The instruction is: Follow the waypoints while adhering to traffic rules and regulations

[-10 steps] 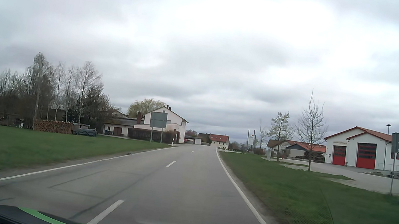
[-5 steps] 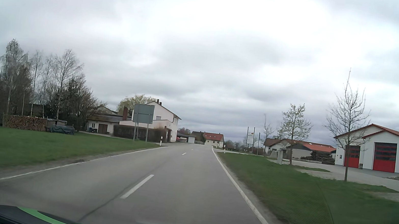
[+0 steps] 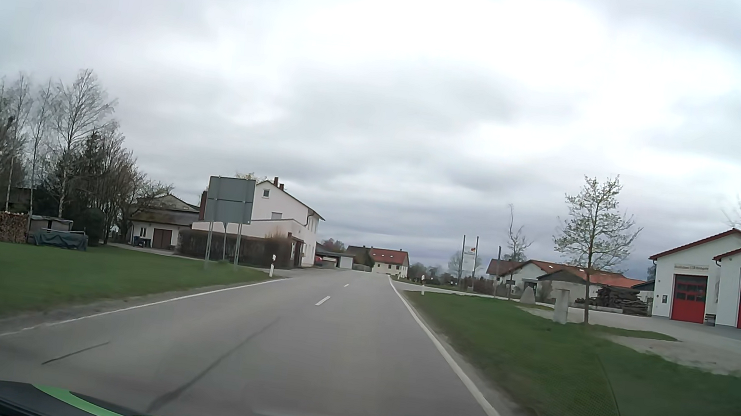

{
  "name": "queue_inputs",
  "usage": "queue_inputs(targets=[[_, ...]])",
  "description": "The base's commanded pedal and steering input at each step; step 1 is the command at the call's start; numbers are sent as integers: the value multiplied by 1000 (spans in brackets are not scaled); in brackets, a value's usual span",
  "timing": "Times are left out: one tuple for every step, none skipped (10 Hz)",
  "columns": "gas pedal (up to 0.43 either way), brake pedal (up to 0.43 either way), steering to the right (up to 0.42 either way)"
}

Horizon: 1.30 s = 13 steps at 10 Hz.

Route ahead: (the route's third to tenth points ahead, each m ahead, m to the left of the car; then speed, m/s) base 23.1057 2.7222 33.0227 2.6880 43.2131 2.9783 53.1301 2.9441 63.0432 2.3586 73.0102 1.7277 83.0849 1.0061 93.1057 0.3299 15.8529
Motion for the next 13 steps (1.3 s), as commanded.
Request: queue_inputs(targets=[[220, 0, 8], [220, 0, 8], [220, 0, 8], [220, 0, 8], [220, 0, 9], [220, 0, 9], [220, 0, 9], [220, 0, 9], [220, 0, 9], [220, 0, 8], [220, 0, 6], [220, 0, 5], [220, 0, 4]])
